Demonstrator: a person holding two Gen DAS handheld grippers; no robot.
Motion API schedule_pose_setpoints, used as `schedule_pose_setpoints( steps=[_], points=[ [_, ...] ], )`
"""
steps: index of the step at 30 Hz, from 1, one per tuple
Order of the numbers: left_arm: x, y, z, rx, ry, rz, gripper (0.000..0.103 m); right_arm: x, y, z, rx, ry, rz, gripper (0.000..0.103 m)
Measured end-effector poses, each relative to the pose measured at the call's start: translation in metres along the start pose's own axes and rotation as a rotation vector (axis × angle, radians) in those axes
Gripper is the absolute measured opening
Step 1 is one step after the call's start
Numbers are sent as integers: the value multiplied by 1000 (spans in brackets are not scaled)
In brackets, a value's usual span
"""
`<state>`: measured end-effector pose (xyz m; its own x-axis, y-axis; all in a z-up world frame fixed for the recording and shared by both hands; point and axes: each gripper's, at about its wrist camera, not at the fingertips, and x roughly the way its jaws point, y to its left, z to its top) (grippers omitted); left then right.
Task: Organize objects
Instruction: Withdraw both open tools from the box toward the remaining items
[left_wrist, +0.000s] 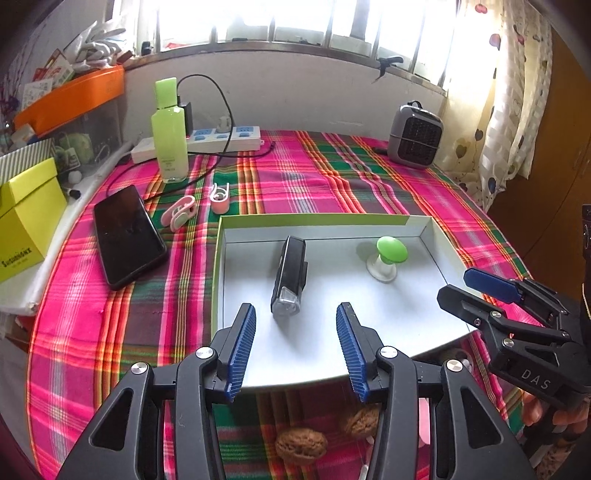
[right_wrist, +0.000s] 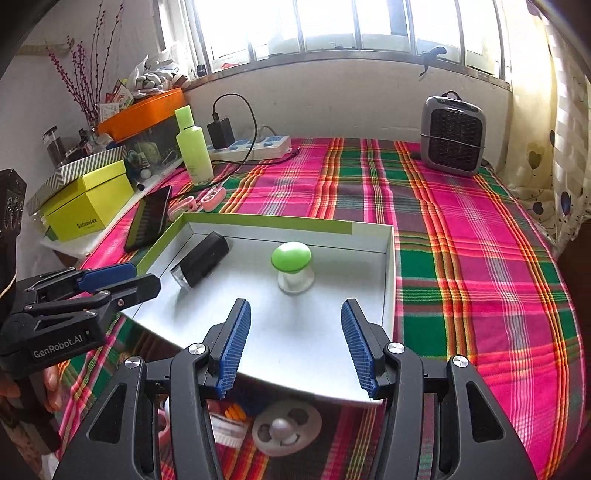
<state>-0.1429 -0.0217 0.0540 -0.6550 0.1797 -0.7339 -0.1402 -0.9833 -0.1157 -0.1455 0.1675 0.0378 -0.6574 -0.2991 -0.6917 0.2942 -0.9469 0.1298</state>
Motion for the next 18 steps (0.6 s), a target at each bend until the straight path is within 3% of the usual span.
schedule_pose_setpoints(
  steps=[18],
  points=[
    [-23,7,-42,-41,13,-35,44,-36,-1,-34,2,-29,-13,52]
  ],
)
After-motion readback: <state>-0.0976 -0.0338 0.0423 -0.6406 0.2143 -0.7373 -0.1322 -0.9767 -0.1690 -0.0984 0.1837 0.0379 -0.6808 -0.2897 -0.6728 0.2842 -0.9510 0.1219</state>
